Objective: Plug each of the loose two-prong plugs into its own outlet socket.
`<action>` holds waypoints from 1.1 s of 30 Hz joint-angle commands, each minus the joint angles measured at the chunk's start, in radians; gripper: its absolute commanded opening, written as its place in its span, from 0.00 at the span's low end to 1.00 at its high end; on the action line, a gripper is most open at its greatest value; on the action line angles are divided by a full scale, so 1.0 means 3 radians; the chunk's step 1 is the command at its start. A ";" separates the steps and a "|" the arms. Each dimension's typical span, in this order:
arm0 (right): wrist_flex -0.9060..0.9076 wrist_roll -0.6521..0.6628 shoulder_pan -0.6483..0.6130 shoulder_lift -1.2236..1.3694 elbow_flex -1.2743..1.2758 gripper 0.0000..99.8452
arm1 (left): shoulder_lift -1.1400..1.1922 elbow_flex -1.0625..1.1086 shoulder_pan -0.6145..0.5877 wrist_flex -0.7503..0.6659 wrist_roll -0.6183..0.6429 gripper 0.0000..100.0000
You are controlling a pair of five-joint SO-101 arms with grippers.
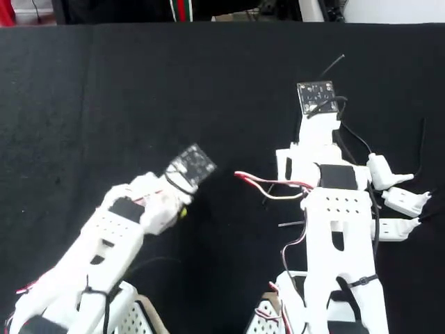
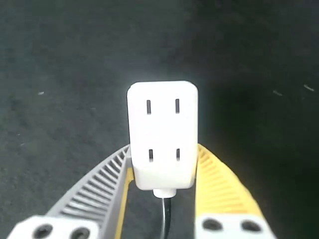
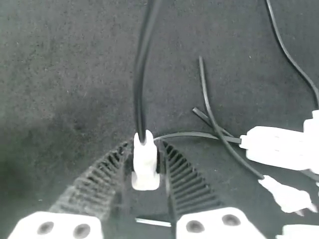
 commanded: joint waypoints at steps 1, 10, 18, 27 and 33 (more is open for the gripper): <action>0.0015 -0.0005 -0.0138 -0.0008 -0.0161 0.01 | 0.0465 -0.0315 -0.0207 -0.0271 0.0036 0.06; 0.0015 -0.0026 -0.0261 -0.0008 -0.0182 0.01 | 0.0905 -0.0698 -0.0171 0.0302 -0.0092 0.31; 0.0020 -0.0123 -0.0547 -0.0008 -0.0294 0.01 | -0.0307 -0.0228 -0.0238 0.0327 0.0256 0.31; 0.0082 -0.0348 -0.1156 -0.0008 -0.0627 0.01 | -0.2378 0.0442 -0.0345 0.0982 0.0665 0.31; -0.0056 -0.0793 -0.2025 0.0013 -0.0821 0.01 | -0.3468 0.0703 -0.0366 0.1529 0.0808 0.31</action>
